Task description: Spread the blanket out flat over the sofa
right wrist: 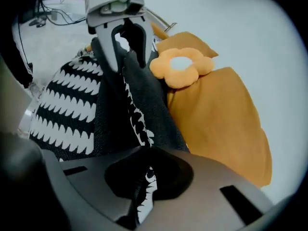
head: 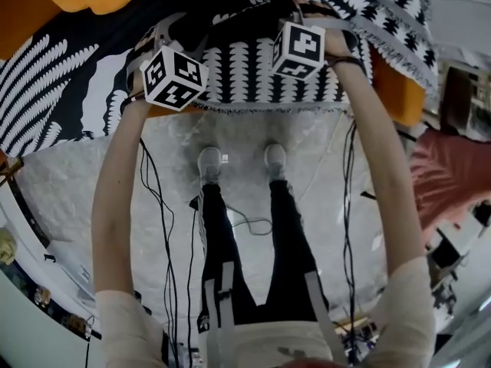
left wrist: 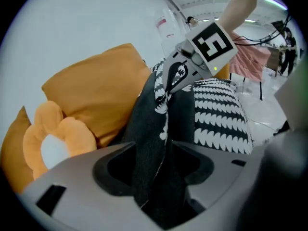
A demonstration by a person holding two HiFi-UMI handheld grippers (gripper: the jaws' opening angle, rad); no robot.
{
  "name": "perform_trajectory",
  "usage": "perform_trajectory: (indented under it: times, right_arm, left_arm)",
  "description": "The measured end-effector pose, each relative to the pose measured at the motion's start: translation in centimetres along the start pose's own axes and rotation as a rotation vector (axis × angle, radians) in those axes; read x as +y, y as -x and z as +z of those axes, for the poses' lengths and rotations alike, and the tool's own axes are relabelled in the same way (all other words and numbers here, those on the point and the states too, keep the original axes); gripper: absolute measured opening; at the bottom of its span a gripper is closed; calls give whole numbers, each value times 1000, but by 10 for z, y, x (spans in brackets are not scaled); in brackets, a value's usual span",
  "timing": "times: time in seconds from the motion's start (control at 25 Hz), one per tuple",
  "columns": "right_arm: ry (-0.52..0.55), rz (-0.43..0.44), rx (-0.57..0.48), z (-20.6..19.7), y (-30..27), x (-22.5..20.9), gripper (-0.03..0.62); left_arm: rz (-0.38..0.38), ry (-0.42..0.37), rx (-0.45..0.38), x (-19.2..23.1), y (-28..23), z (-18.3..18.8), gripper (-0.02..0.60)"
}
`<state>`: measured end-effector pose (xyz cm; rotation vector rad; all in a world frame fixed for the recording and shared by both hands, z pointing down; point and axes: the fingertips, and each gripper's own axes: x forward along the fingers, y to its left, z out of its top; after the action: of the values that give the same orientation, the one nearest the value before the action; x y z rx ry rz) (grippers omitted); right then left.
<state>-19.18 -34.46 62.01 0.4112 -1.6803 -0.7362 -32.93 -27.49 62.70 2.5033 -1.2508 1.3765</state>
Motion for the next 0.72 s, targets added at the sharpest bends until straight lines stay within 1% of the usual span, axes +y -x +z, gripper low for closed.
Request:
perform_trajectory:
  times: [0.08,0.12,0.32,0.36,0.4,0.44,0.48,0.56,0.72]
  right_arm:
    - [-34,-4,-23,2,9,-8,9]
    - [-40,-6,-36,2,14,-11,9]
    - [14,-19,-74,1,45,-22,9]
    - [18,-23,-73,-2,52,-23,9]
    - [16,-27,-70,-5,57,-23,8]
    - [9,-30,-66,-9,63,-23,8]
    - [-1,-34,-63,-12,69,-21,9]
    - [-21,-48,-55,-17,80,-17,9]
    - [-53,-67,-29,-25,110,0,8]
  left_arm:
    - [0,-54,2,-7,-7,10,216]
    - [6,-69,11,-10,-11,13,216]
    - [60,-41,50,0,-13,16,211]
    - [71,-47,50,4,-8,19,171]
    - [85,-58,44,6,-3,23,74]
    - [95,-71,33,7,2,27,12]
    - [94,-86,22,4,7,31,11]
    - [70,-106,-3,-7,17,37,9]
    - [-23,-74,-79,-41,50,49,9]
